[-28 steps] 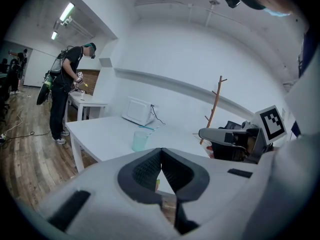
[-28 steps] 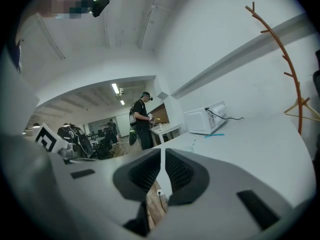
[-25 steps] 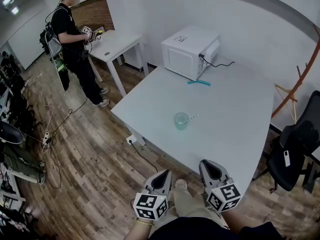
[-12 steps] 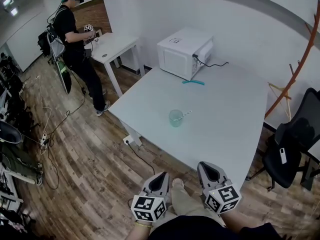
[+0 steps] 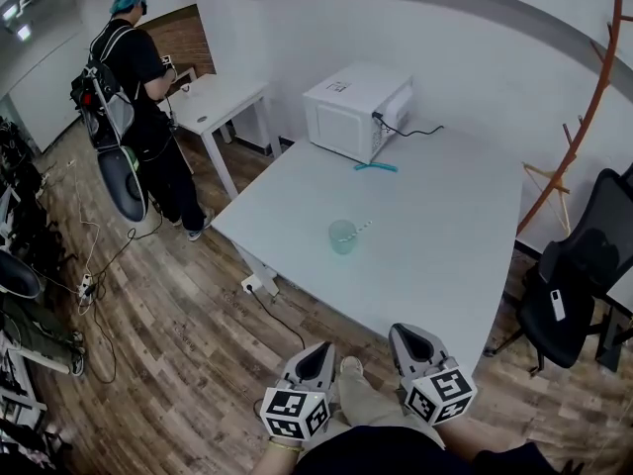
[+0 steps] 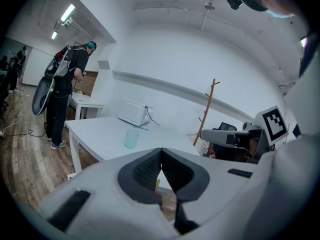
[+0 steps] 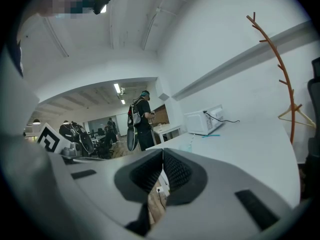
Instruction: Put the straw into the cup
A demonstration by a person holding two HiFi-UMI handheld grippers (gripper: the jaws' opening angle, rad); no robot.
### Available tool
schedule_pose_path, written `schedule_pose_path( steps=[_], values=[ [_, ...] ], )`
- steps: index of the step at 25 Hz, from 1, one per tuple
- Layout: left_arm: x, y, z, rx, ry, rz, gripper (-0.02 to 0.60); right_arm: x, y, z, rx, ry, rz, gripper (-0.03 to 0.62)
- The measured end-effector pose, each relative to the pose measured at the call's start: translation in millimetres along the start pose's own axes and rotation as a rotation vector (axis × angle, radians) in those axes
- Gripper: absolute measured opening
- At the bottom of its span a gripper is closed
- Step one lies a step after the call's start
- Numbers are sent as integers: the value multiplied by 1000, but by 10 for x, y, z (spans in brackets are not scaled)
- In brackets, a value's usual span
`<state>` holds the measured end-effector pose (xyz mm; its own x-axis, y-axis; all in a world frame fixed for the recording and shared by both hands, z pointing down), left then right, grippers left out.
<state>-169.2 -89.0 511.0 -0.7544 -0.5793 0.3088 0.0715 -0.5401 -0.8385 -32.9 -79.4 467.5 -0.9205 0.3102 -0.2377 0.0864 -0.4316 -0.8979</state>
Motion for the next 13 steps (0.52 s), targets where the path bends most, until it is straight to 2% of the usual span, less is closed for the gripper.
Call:
schedule_pose_path(
  steps=[13],
  values=[
    [38, 3, -50, -4, -6, 0, 18, 111, -3, 58, 5, 29, 6, 31]
  ],
)
Point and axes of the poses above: the fingertips, and each gripper's own axes: z forward along the fingers, x to its left, y out of its top, the point moved 1 cm from there along -z, backward along the fingers, and after that the axes turned 11 degrees about x, right-handed, at the moved point
